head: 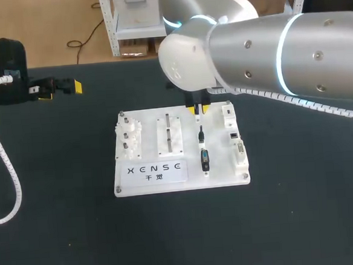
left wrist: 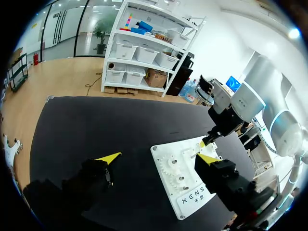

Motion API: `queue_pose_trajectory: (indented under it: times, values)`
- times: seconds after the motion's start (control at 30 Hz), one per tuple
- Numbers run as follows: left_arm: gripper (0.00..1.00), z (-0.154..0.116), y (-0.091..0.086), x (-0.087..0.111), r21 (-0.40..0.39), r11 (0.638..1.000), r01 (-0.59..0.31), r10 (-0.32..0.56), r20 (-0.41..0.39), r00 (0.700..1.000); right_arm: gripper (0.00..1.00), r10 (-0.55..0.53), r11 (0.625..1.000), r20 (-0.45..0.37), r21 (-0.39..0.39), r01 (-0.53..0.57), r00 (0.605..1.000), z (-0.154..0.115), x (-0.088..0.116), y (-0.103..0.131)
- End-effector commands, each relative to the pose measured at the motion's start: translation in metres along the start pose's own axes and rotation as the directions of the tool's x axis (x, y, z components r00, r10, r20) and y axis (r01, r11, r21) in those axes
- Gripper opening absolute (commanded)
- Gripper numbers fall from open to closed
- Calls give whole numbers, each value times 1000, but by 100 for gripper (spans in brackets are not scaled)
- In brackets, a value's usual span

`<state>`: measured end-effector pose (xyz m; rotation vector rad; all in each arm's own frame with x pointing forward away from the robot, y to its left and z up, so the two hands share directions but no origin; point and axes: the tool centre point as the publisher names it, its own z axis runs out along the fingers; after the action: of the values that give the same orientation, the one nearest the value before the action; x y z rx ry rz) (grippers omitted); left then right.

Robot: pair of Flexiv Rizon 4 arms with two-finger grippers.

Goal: Insert the USB connector, Ethernet cable, and multi-pin plug into their matching sockets one by one.

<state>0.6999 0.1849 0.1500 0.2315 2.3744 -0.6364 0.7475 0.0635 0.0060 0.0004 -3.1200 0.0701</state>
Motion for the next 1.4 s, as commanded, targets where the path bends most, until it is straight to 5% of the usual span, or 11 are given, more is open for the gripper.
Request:
queue_pose_trajectory:
  times: [0.03, 0.3, 0.5, 1.4]
  values:
    - [100, 0, 0, 0, 0, 1000, 0, 0, 0, 1000, 21, 0, 1000, 4, 0, 0, 1000, -2, 1, 0]
    - [100, 0, 0, 0, 0, 1000, 0, 0, 0, 1000, 15, -4, 1000, 11, 1, 4, 1000, -3, 1, 0]
    - [100, 0, 0, 0, 0, 1000, 0, 0, 0, 1000, 0, -7, 1000, 16, 0, 7, 1000, -5, 1, 0]
    - [100, 0, 0, 0, 0, 1000, 0, 0, 0, 1000, 0, -13, 1000, 90, -6, 13, 996, -27, -2, -5]
